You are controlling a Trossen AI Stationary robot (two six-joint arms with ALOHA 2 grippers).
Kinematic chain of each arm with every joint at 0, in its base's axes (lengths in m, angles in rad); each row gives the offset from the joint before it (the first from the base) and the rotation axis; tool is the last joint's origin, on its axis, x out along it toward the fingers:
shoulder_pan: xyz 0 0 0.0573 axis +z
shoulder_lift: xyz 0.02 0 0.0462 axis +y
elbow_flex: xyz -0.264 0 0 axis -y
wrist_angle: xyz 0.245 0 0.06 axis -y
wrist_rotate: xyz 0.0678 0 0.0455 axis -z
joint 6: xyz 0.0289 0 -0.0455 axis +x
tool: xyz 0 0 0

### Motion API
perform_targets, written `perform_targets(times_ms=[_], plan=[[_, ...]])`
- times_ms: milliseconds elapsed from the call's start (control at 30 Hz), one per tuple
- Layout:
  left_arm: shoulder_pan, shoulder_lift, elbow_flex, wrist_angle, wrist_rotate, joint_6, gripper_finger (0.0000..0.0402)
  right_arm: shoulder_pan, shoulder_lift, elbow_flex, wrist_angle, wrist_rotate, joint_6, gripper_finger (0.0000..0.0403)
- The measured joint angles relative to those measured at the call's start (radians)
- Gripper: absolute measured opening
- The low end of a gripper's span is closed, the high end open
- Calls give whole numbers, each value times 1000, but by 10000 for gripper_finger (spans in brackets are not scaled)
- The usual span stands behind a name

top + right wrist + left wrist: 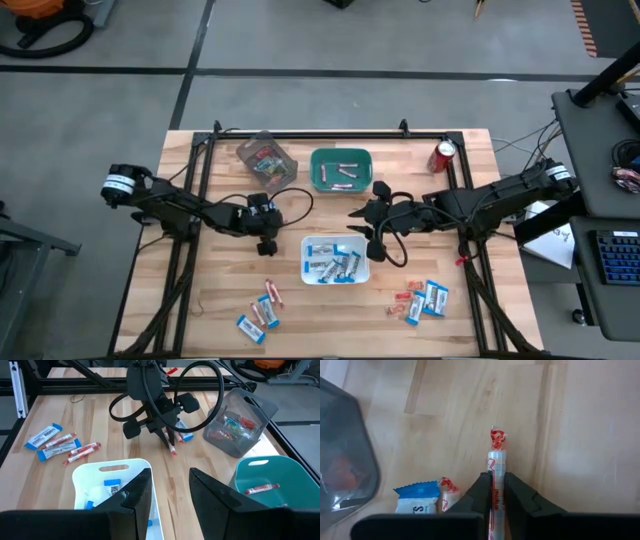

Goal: Sort candy
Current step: Put the white candy into the green bin

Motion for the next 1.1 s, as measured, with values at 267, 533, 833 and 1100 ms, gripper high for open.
perform_targets(times_ms=[267, 533, 833, 1100], plan=[[-17, -111, 44, -1, 76, 42, 4, 0, 0, -2, -1, -1, 0, 125], [-6, -233, 139, 29, 66, 194, 3, 0, 0, -3, 0, -1, -1, 125], [115, -155, 333, 157, 62, 417, 2, 0, 0, -3, -8, -1, -7, 125], [263, 80, 528, 127, 118, 517, 5, 42, -28, -3, -213, -1, 178, 125]])
